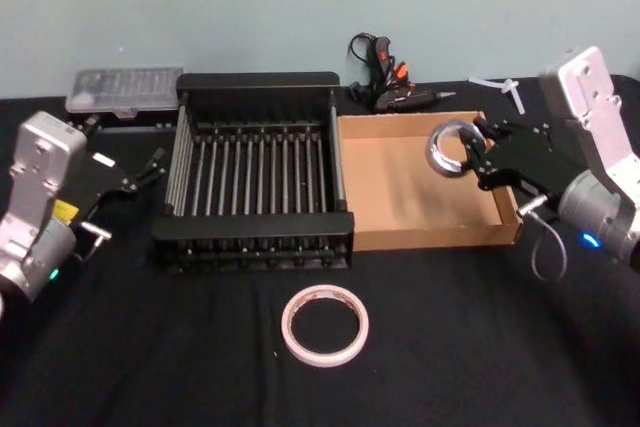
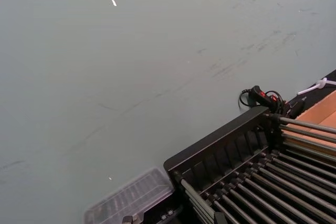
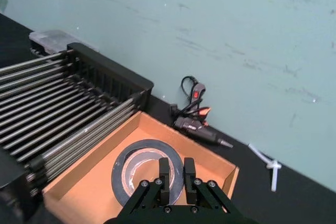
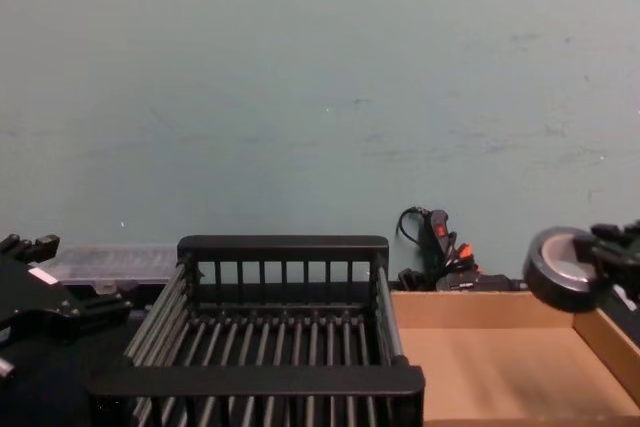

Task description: Pick up the white tape and place it into the black box , Pick up the silver tape and place it into the brown box.

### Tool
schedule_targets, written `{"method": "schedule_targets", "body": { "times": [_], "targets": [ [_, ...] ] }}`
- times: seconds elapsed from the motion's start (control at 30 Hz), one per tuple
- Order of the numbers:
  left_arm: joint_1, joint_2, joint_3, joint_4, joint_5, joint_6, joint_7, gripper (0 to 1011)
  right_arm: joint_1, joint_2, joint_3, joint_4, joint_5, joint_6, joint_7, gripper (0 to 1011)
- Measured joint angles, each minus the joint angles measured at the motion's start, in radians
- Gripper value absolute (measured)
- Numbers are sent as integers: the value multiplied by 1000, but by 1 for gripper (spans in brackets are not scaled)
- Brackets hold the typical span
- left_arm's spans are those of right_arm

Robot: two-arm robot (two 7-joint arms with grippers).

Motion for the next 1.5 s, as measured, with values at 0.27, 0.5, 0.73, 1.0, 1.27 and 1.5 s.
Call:
{"method": "schedule_targets", "body": {
  "times": [0.27,0.5,0.73,1.0,1.27,1.5],
  "targets": [
    [0,0,0,0,0,0,0,1001,100,-52,-28,152,-60,-94,2,160],
    [0,0,0,0,0,0,0,1001,192,-108,-51,320,-104,-138,9,160],
    [0,0,0,0,0,0,0,1001,244,-151,-67,435,-128,-155,23,160],
    [0,0,0,0,0,0,0,1001,271,-182,-78,511,-141,-164,32,160],
    [0,0,0,0,0,0,0,1001,276,-187,-81,522,-147,-164,32,160],
    [0,0,0,0,0,0,0,1001,276,-186,-80,520,-146,-164,31,252]
  ]
}}
